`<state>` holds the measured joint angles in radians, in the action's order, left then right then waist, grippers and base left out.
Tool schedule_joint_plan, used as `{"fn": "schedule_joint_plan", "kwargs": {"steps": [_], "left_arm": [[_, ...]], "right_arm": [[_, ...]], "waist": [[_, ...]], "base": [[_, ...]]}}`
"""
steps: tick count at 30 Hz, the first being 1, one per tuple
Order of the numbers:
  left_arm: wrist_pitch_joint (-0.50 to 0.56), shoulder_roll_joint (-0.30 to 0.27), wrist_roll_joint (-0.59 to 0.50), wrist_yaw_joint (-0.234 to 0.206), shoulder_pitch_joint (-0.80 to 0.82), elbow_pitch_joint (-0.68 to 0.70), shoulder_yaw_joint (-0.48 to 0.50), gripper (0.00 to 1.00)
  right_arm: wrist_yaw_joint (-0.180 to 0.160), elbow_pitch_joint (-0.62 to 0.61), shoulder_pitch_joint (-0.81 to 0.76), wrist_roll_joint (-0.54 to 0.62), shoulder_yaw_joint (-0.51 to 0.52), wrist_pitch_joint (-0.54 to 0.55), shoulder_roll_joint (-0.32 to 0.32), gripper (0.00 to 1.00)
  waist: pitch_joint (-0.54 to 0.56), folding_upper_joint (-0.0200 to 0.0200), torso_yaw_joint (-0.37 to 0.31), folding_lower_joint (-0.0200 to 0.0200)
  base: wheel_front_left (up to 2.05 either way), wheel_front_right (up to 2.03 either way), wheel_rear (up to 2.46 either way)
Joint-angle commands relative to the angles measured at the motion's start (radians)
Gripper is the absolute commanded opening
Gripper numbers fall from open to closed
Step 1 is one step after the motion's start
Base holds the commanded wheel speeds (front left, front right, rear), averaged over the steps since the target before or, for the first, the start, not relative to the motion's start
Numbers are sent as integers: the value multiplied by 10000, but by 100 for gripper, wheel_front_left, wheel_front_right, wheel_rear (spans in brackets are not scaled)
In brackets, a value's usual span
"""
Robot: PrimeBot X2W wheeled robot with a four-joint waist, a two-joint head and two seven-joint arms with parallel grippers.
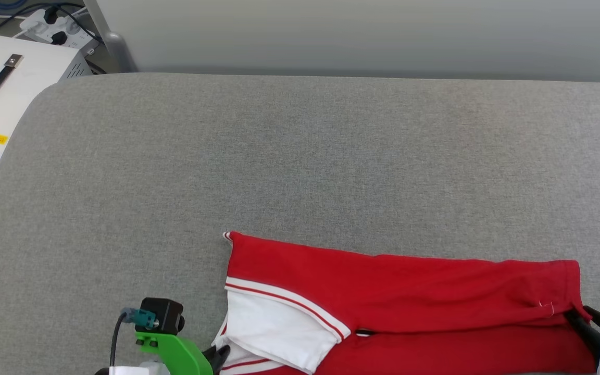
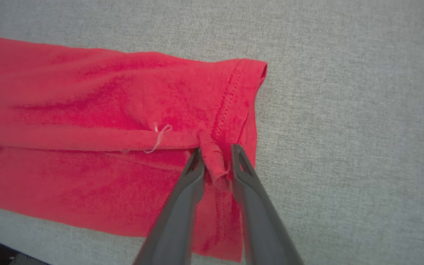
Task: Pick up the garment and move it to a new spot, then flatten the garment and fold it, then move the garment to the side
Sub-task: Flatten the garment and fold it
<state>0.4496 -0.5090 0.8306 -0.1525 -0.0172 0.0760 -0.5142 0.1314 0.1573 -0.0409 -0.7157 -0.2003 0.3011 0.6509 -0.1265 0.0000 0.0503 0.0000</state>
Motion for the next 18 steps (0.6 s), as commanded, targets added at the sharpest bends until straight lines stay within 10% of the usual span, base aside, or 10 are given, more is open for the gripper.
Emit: {"fn": "schedule_joint_plan", "kwargs": {"steps": [1, 18], "left_arm": [[-82, 25, -164, 36, 47, -75, -13, 100], [-3026, 727, -842, 314, 852, -90, 791, 100]], "right_arm": [[-7, 43, -110, -85, -44, 63, -38, 100], [-7, -1398, -489, -578, 1593, 794, -480, 100]], "waist": [[13, 0, 6, 0], [668, 0, 94, 0]], "base": [[0, 0, 0], [0, 0, 0]]}}
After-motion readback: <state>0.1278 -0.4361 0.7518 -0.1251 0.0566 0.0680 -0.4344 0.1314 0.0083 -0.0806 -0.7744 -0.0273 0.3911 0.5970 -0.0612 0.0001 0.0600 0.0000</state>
